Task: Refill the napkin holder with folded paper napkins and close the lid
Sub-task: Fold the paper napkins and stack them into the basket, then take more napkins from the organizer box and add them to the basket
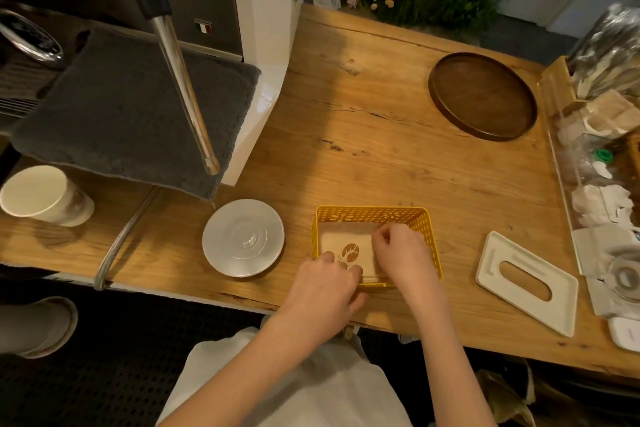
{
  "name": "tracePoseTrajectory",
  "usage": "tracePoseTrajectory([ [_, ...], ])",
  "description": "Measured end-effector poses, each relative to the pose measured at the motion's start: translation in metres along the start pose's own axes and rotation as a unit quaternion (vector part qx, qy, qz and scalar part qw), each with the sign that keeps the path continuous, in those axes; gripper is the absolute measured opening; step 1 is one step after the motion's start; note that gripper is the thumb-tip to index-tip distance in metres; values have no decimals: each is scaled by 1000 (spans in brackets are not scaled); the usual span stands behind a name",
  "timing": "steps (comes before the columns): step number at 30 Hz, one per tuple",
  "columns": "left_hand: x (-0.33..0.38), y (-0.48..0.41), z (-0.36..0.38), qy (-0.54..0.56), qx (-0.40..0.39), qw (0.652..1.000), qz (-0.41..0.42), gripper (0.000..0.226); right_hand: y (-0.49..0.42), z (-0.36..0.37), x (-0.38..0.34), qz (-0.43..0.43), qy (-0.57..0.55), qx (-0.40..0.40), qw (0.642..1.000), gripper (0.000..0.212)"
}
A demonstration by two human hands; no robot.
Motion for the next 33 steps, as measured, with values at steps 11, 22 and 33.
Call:
tracePoseTrajectory([
  [11, 1, -2, 0, -25, -21, 999, -12, 29, 7, -11, 12, -49, -79, 12, 996, 25],
  [22, 0, -15, -4, -30, -35, 999, 8, 29, 36, -43, 59, -117, -285, 145, 940, 15],
  [33, 37, -25, -44, -5, 32, 999, -8, 61, 23, -80, 131, -108, -286, 124, 944, 13],
])
Point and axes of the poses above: each hand's wrist, its own y-axis away from the middle knuckle, its own z-axis out of the palm, x = y × z, the point moved 1 cm from there along -y, towards the middle knuckle, and after that the axes turned 12 degrees about -x, right-handed, at the moved point
